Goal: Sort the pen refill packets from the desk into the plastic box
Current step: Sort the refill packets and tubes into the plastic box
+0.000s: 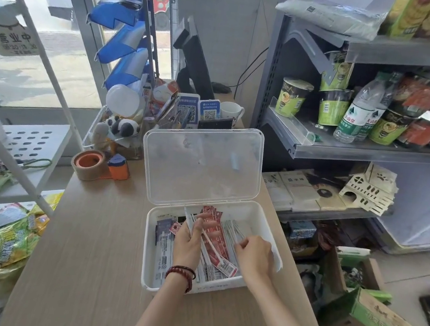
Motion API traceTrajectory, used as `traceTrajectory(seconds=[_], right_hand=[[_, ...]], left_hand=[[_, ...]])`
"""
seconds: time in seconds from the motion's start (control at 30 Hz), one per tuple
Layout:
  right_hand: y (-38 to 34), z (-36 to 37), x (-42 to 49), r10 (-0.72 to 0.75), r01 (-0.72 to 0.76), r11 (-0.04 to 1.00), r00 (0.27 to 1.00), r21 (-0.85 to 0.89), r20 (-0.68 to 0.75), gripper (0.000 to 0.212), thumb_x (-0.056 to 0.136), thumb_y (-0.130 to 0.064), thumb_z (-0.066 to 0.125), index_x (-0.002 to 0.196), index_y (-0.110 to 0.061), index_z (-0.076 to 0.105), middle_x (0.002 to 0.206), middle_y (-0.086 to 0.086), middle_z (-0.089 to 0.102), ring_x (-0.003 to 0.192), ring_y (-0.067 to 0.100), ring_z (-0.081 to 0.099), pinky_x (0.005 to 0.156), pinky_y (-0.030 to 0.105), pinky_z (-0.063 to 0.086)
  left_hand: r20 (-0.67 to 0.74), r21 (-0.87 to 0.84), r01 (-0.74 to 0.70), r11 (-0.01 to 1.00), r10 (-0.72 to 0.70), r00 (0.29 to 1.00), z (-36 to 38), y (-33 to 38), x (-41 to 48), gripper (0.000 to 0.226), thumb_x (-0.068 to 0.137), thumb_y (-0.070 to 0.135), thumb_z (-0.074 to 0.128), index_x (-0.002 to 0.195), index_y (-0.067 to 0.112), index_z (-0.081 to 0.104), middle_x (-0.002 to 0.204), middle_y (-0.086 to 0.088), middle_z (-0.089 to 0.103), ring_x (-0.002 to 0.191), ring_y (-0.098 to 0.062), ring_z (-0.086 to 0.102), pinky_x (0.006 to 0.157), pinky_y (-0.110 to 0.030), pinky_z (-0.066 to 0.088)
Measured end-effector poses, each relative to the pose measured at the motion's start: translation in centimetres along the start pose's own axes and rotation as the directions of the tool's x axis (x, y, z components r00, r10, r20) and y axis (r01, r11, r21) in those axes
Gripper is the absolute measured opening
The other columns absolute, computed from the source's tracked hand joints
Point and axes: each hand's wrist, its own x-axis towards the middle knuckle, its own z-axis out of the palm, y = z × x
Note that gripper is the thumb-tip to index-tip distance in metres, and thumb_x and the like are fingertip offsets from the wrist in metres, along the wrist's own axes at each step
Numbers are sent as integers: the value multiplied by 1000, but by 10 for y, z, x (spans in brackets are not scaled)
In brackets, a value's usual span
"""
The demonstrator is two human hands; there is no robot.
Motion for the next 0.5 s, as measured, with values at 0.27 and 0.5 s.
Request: traceTrajectory(seconds=[0.27, 0.5], right_hand=[[-3, -13, -4, -233, 201, 938, 969, 284, 84, 36, 84, -59, 62, 100, -27, 67, 88, -12, 69, 76, 2, 64, 65, 24, 56], [-3, -19, -6, -343, 274, 925, 901, 265, 266, 38, 69, -62, 75, 99, -40, 65, 83, -19, 68, 72, -3, 63, 70, 27, 56]], left_hand=[[-73, 9, -4, 1000, 5, 997, -1, -2, 2, 29, 98, 27, 40, 109, 13, 62, 94, -5, 73, 74, -12, 72, 58, -22, 56], [-117, -35, 3, 999, -7, 993, -3, 1, -3, 21, 98, 26, 42, 100, 19, 62, 75, 1, 70, 57, -6, 66, 60, -26, 56]])
